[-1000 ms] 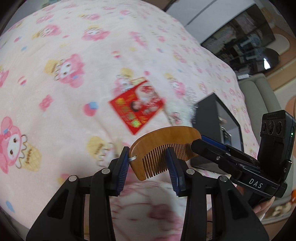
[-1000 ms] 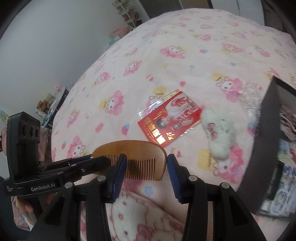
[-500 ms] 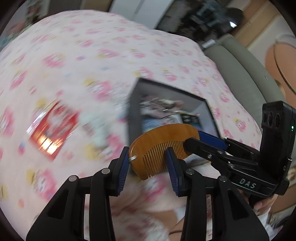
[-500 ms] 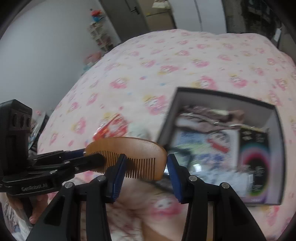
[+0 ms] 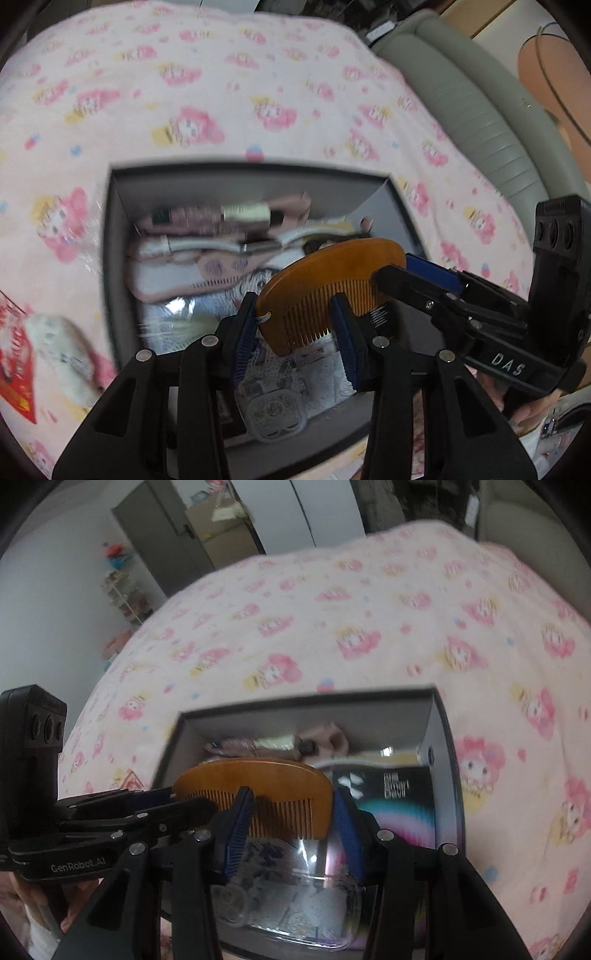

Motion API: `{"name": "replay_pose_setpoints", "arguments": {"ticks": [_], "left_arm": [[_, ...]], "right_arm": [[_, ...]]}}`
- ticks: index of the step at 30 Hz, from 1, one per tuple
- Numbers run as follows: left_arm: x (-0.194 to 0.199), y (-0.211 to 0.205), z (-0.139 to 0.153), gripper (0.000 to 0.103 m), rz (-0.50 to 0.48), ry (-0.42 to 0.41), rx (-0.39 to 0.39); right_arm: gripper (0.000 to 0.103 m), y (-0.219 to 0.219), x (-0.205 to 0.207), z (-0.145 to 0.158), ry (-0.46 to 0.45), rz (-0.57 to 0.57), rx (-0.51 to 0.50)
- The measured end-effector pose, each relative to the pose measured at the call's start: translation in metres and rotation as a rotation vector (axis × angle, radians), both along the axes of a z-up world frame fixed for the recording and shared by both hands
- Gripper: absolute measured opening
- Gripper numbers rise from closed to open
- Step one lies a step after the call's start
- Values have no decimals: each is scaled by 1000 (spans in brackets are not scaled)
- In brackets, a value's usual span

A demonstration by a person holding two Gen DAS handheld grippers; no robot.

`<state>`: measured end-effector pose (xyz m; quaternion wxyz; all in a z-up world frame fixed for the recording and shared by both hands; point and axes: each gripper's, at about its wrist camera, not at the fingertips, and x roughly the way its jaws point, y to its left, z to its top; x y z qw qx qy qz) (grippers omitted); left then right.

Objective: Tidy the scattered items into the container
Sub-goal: 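Carry the wooden comb over the black box and lower it inside, then open both grippers to release the comb and raise them from the box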

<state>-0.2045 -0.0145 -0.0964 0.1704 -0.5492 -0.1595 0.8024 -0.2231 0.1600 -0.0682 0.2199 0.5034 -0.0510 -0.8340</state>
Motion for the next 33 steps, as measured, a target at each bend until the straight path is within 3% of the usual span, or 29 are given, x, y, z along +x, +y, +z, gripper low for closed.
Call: {"name": "replay_pose_setpoints", "arguments": {"ticks": [8, 13, 18, 23, 29, 33], "left_arm": [[4, 3, -26, 42, -8, -73, -84], [4, -5, -34, 42, -19, -89, -69], [14, -12, -23, 42, 16, -13, -82], [13, 0, -30, 41, -59, -56, -8], [16, 17, -41, 38, -124, -113, -73], [14, 29, -43, 34, -144, -104, -190]], "right_arm": [[41, -19, -3, -37, -112, 32, 90], [41, -19, -1, -53, -169, 48, 115], [41, -12, 0, -46, -107, -1, 138], [41, -19, 2, -53, -138, 50, 129], [41, -21, 8, -63, -183, 95, 181], [41, -25, 8, -74, -203, 108, 230]]}}
